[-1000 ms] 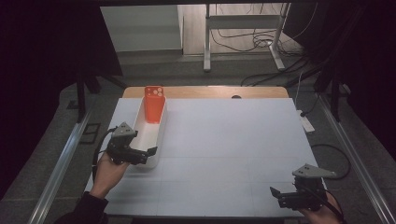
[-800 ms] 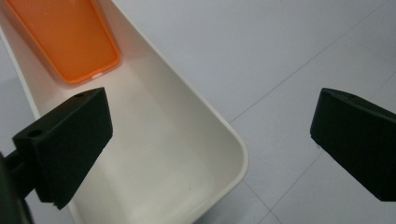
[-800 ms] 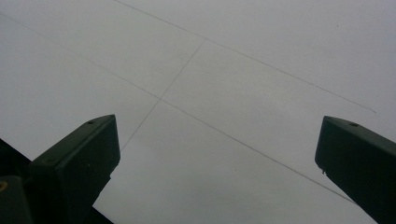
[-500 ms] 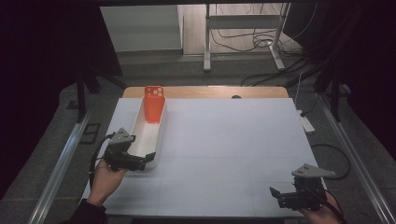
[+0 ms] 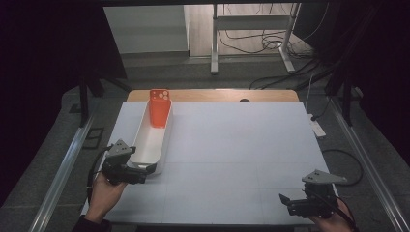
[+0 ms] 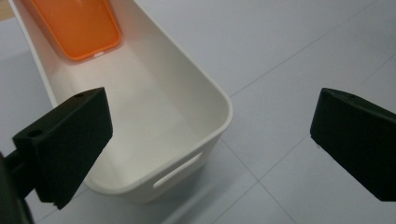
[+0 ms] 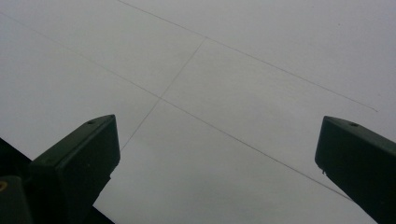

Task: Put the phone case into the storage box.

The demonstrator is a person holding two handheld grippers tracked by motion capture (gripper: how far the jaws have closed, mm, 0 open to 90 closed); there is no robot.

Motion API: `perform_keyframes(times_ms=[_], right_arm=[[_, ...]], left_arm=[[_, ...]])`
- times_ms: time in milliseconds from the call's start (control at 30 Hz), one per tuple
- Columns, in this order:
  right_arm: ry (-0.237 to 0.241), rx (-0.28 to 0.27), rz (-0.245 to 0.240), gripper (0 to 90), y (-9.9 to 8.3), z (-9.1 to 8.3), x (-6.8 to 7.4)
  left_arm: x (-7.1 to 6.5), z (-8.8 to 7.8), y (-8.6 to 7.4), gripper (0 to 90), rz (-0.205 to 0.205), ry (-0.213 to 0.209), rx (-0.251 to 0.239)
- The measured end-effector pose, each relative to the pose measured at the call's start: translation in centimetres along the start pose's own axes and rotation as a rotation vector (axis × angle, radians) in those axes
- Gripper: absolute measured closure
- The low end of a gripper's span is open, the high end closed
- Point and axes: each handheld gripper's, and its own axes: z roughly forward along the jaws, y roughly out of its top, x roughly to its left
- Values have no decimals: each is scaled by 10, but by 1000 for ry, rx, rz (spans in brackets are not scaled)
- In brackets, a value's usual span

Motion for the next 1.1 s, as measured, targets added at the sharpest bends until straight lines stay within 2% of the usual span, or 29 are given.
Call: perform_keyframes(times_ms=[333,500,1100], right_arm=[[1,2,-3,0,0,0,0],[1,2,-3,0,0,0,0],[1,4,-3,0,0,1,0]], left_arm=[[-1,-10,-10,1,-23,0,-4],[-3,-16,-17,1,-27,20,0],[-7,-32,-41,1,-70,9,20]])
